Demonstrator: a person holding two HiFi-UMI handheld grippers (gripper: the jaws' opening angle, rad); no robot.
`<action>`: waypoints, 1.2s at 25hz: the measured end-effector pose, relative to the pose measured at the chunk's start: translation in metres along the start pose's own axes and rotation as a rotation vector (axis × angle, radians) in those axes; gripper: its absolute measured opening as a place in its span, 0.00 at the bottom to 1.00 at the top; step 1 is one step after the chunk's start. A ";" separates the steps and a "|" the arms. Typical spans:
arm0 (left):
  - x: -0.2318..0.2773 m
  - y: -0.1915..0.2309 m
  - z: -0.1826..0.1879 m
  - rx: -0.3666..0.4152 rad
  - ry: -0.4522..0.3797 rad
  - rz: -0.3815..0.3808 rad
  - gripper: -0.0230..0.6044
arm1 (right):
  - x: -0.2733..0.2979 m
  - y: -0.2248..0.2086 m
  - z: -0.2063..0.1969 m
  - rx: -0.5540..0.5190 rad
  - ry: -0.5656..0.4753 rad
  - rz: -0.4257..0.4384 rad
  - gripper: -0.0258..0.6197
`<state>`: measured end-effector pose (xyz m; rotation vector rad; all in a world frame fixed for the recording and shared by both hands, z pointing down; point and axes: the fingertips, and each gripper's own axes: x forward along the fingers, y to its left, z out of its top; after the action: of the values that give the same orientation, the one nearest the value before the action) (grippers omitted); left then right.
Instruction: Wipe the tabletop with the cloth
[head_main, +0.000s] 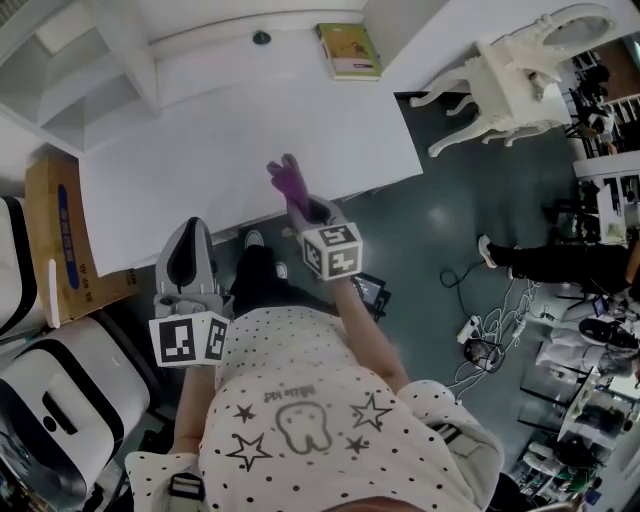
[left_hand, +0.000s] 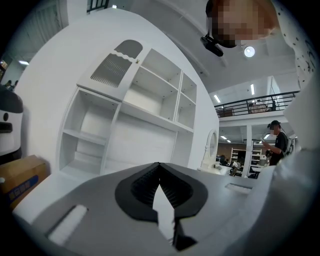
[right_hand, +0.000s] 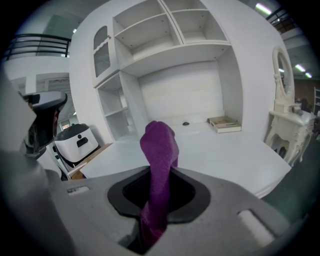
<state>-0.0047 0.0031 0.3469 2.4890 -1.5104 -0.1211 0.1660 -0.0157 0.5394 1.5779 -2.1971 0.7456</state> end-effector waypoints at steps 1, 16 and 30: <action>0.004 0.001 0.000 -0.002 0.001 -0.006 0.03 | 0.001 -0.002 0.001 0.000 0.003 -0.005 0.14; 0.087 0.046 0.022 -0.049 -0.011 -0.030 0.03 | 0.073 -0.025 0.066 -0.053 0.051 -0.062 0.14; 0.092 0.081 0.015 -0.073 0.020 0.090 0.03 | 0.154 -0.027 0.095 -0.073 0.100 0.012 0.14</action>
<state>-0.0348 -0.1163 0.3555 2.3543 -1.5784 -0.1340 0.1434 -0.1970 0.5528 1.4619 -2.1390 0.7229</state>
